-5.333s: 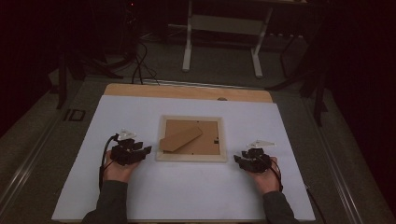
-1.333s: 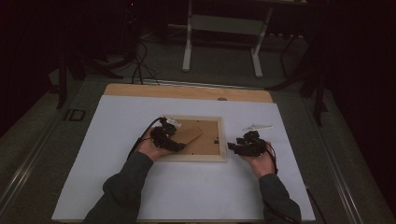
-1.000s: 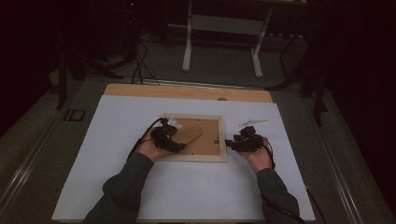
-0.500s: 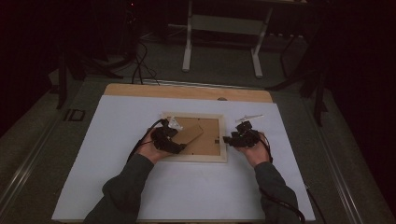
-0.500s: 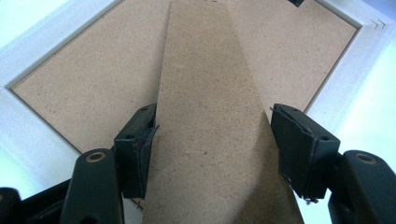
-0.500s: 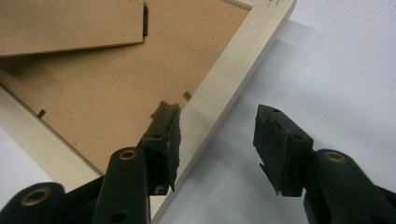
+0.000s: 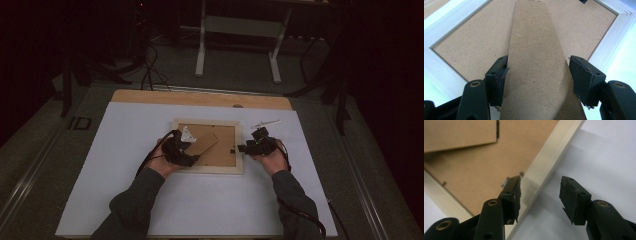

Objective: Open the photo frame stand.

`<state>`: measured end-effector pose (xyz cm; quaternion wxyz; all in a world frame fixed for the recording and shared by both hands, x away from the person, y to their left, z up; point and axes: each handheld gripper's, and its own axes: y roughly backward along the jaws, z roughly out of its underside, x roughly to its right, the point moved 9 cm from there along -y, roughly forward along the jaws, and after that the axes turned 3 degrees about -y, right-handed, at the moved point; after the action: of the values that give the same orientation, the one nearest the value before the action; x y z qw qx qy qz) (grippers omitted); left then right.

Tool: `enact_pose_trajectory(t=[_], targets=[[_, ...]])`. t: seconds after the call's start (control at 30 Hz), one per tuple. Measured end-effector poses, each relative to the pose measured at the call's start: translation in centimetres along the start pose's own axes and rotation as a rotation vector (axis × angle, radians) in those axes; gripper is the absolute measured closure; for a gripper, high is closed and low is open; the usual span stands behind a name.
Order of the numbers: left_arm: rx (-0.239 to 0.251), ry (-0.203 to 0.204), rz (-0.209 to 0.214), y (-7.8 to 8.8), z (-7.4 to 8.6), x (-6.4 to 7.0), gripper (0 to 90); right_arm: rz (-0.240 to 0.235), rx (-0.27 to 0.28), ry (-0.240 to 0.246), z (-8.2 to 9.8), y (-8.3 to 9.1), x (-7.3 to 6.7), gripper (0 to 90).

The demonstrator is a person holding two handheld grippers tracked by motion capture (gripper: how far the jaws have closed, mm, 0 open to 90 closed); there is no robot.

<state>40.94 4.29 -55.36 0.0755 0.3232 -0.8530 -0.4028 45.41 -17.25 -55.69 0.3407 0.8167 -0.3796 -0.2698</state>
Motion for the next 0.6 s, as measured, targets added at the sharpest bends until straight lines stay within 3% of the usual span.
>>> enact_pose_trajectory(t=[0.5,0.6], targets=[[0.037,-0.033,-0.047,0.6,-0.2,0.6,36.7,-0.062,-0.01,-0.049,-0.9,-0.3,0.2,49.3],[0.045,-0.044,-0.06,0.7,-0.1,0.7,36.7,-0.112,0.005,-0.075,-1.2,-0.4,0.0,49.0]])
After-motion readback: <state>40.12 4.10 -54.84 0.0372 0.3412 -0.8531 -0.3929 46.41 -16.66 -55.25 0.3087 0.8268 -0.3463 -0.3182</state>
